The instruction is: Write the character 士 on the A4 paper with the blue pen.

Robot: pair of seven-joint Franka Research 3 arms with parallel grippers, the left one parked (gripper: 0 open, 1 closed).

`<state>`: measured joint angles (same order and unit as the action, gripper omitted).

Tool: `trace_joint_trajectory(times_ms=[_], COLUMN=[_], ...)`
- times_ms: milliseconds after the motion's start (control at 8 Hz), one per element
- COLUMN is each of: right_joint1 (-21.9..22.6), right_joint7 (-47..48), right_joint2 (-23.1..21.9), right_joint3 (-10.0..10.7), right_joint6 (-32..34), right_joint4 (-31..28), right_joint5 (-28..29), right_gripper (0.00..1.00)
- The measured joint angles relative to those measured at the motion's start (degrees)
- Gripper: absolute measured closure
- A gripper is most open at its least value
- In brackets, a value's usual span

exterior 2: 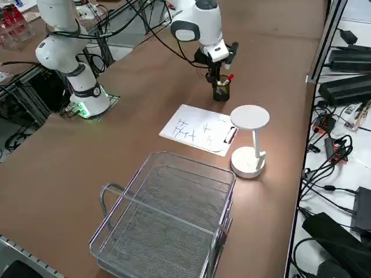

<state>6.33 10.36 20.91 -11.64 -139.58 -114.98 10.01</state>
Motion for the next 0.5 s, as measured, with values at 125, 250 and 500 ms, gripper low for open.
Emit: trace_joint_trajectory(times_ms=[125,250,500], right_joint1=[0.00,0.00,0.00], right_joint7=[0.00,0.00,0.00], right_joint2=[0.00,0.00,0.05], right_joint3=[0.00,0.00,0.00], right_joint6=[0.00,0.00,0.00], right_joint4=[0.01,0.01,0.01], right_joint5=[0.00,0.00,0.00], right_gripper=[0.63,0.63,0.64])
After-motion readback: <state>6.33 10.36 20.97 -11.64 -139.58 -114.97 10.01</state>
